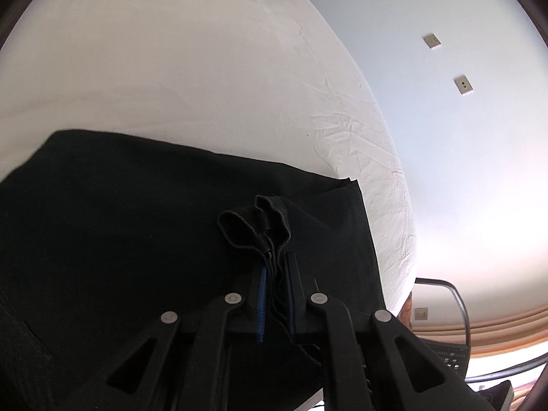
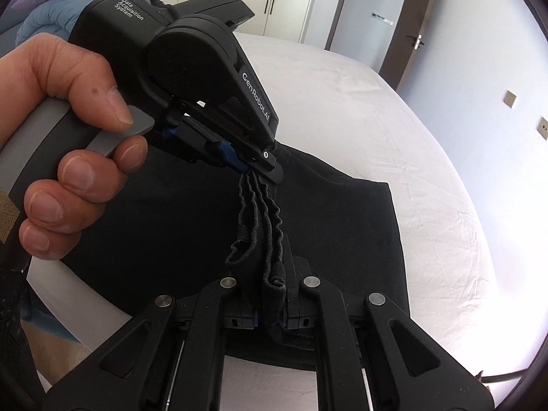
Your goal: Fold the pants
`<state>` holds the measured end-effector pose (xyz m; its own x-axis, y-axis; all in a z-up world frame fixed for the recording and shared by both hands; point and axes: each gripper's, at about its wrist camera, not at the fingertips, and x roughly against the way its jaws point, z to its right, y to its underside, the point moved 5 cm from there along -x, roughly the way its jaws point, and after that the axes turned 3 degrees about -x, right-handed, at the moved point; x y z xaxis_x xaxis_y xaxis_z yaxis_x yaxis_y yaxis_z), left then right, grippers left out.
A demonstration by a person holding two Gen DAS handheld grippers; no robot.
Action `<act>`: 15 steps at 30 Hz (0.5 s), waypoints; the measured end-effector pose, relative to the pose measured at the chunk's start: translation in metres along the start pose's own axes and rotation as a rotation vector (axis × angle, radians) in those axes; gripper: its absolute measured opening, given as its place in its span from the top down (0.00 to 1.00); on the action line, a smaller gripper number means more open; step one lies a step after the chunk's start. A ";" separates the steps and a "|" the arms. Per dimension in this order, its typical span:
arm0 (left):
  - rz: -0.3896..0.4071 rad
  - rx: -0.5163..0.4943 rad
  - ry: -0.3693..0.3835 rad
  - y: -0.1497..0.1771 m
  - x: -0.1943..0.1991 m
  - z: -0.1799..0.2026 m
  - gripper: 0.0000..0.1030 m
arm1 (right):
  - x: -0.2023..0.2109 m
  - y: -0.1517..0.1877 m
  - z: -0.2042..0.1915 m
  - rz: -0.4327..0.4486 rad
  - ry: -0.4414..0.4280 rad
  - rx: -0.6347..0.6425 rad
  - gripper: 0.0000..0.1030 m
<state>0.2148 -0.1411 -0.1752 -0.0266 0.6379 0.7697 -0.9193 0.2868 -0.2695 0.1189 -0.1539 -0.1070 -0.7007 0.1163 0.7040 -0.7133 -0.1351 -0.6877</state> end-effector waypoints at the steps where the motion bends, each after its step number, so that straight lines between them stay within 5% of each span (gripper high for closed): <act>1: -0.004 -0.013 -0.011 -0.002 0.003 -0.002 0.90 | 0.000 -0.003 -0.003 0.004 -0.008 0.011 0.93; 15: -0.020 -0.016 -0.139 0.011 0.041 -0.077 0.90 | -0.024 -0.023 -0.082 -0.064 -0.172 0.126 0.93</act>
<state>0.2334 -0.0569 -0.1916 -0.0634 0.5266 0.8478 -0.9138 0.3108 -0.2614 0.1507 -0.0733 -0.1228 -0.6335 -0.0391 0.7727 -0.7411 -0.2562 -0.6206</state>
